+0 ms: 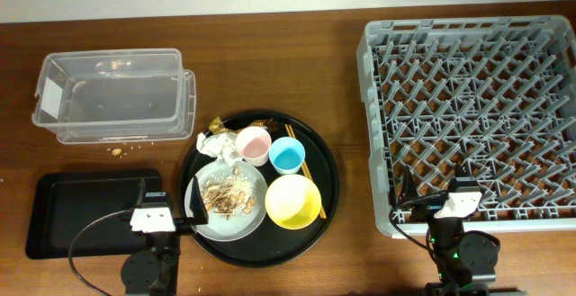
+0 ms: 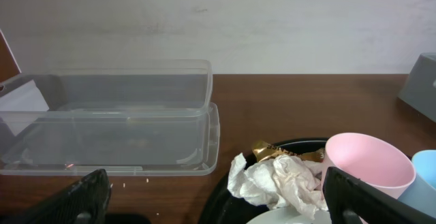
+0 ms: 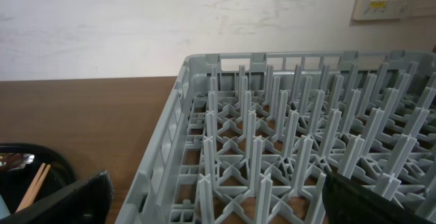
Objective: Sort waste into correct bins and load items into the dishwasher rack
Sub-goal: 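Move the left gripper toward the crumpled white tissue on the tray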
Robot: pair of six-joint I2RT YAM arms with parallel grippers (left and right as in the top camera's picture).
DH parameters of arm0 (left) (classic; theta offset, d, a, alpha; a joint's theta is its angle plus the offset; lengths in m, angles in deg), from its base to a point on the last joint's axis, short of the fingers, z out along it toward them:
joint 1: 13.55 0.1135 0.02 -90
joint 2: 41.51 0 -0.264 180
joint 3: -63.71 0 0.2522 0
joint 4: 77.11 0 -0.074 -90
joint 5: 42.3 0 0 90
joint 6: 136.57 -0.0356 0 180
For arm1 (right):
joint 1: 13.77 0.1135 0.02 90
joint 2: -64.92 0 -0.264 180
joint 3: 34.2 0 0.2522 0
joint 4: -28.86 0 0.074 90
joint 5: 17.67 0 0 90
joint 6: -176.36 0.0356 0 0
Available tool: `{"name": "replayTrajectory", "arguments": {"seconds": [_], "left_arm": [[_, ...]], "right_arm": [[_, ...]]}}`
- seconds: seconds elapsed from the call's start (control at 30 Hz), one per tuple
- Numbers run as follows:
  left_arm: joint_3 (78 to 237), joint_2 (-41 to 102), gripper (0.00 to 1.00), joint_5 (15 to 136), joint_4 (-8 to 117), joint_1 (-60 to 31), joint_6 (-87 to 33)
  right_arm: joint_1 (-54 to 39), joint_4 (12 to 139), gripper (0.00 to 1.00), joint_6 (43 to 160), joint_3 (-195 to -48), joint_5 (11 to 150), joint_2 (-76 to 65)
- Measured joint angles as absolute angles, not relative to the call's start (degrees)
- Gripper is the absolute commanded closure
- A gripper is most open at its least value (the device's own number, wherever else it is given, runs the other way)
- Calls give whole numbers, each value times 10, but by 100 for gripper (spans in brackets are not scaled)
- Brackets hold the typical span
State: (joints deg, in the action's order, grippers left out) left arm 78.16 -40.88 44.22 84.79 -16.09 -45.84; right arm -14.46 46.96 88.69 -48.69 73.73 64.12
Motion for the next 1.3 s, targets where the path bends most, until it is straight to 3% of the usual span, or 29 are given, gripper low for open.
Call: {"name": "replayTrajectory", "arguments": {"seconds": [0.27,1.3], "left_arm": [[782,-409,1,442,848,-161,-458],[782,-409,1,442,848,-161,-458]], "right_arm": [[-145,466,1,801,-487,680,641],[-145,466,1,797,-487,676,641]]}}
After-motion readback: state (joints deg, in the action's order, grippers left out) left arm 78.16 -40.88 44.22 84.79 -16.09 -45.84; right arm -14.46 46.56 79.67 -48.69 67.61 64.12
